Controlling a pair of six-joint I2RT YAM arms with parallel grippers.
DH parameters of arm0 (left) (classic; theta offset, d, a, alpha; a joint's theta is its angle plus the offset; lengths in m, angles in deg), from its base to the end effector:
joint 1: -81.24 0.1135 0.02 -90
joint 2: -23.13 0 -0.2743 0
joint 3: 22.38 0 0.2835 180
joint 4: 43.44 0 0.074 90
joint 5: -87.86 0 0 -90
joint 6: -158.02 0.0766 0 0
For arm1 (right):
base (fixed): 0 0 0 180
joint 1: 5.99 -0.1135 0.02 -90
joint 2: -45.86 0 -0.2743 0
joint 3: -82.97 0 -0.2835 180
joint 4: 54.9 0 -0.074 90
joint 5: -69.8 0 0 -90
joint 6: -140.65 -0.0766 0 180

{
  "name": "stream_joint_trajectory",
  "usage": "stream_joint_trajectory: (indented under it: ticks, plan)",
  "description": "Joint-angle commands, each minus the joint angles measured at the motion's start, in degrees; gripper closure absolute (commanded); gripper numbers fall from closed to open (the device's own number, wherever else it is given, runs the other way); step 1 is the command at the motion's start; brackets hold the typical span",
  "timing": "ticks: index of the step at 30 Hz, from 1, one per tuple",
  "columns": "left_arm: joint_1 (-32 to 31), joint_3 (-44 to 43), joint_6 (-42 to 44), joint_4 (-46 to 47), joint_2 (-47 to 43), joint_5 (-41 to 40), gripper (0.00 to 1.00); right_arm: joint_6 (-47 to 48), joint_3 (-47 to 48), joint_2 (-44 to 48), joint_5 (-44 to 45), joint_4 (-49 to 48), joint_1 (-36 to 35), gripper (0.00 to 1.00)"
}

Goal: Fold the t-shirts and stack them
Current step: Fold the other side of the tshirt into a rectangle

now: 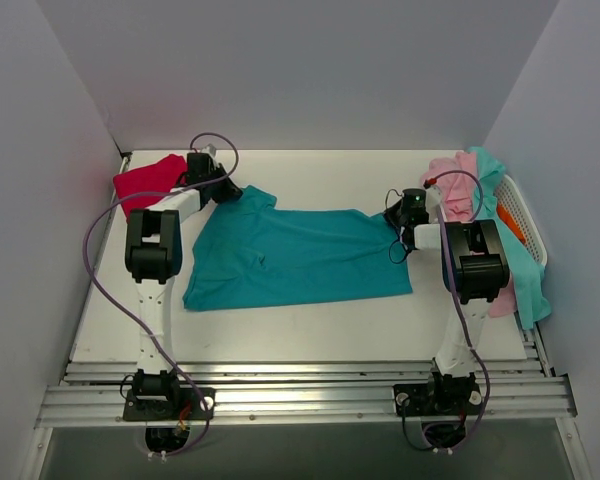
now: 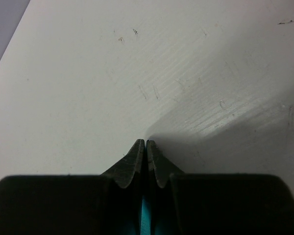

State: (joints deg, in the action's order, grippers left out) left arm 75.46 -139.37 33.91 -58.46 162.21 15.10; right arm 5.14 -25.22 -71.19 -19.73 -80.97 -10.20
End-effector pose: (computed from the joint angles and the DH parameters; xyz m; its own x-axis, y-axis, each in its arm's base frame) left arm 0.6019 -0.0837 0.0978 -0.6828 -0.4692 -0.5600 -0.0623 0.8011 -0.5953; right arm 0.4853 0.0351 0.1070 -0.2764 0.6949 -0.6638 0.1876 0.7165 0.6719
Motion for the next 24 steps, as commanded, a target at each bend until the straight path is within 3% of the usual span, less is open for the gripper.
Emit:
stream_joint_trajectory:
  ticks: [1,19,24]
  plan:
    - [0.7,1.2,0.5,-1.2,-3.2,-0.5,0.98,0.8,0.2,2.9,2.0,4.3,-0.4,1.00]
    - [0.4,7.0,1.1,-3.3,-16.7,-3.6,0.98,2.3,0.3,16.7,4.5,10.3,-0.3,1.00]
    - [0.3,12.0,2.6,-3.7,-22.8,-5.4,0.98,2.2,-2.5,20.1,5.0,10.7,-0.4,1.00]
